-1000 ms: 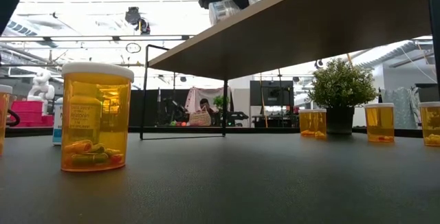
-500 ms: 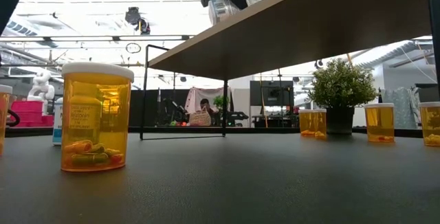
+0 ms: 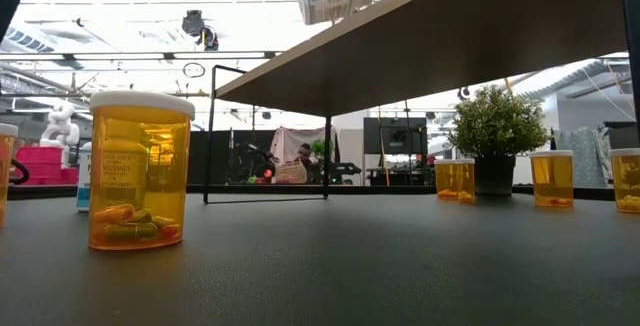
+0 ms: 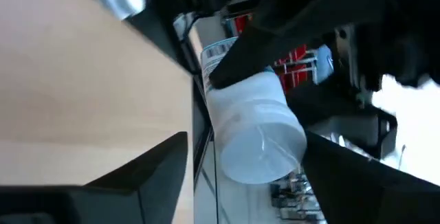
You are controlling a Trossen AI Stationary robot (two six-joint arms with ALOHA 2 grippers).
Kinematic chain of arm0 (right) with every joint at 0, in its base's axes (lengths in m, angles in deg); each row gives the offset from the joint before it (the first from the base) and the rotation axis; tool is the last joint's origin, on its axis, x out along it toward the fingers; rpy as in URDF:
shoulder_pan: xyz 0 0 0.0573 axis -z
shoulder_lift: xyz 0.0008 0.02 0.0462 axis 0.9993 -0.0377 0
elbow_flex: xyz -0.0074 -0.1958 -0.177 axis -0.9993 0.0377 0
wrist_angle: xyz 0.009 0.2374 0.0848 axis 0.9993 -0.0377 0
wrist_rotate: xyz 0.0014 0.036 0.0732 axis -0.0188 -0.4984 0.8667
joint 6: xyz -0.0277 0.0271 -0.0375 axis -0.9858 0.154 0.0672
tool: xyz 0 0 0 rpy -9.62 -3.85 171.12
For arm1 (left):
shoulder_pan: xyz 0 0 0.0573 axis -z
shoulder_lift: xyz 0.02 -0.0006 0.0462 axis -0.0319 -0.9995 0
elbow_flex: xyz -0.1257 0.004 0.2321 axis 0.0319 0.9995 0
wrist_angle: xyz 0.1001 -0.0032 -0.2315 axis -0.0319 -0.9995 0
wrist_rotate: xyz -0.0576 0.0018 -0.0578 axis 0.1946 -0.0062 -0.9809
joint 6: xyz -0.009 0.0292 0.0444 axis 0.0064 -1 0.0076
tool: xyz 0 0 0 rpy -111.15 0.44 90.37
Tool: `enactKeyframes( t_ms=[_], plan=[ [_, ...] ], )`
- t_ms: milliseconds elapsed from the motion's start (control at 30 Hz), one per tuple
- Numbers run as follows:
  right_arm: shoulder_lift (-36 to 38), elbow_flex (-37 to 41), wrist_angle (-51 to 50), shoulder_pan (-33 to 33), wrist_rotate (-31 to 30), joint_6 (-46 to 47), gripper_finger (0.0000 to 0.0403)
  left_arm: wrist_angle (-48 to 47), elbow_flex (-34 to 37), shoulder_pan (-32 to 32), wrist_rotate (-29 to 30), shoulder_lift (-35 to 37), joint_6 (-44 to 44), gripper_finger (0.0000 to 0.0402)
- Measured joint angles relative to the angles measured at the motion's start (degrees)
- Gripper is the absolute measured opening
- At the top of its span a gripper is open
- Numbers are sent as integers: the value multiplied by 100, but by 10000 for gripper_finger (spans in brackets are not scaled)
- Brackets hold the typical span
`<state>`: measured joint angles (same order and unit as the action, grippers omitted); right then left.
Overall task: Pick and place medicine bottles onto shelf by color
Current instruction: Put the top white pill bottle on the shelf
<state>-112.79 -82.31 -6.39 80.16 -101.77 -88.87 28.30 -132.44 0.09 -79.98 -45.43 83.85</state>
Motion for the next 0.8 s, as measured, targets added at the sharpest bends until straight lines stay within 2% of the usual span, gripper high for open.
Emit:
enactKeyframes(
  t_ms=[100,233,467,633,800],
  plan=[
    [90,0,103,4,-23,667,302,-36,9,54,263,192,19,237],
    [215,7,323,21,-25,2011,322,88,-2,150,756,538,90,238],
    [280,9,799,330,52,3350,324,787,0,460,1974,633,101,232],
    [282,9,1011,902,1240,4374,319,1371,89,668,2542,594,-58,236],
    [273,9,902,1630,2650,5359,318,2043,933,751,3123,806,-219,229]
  ],
)
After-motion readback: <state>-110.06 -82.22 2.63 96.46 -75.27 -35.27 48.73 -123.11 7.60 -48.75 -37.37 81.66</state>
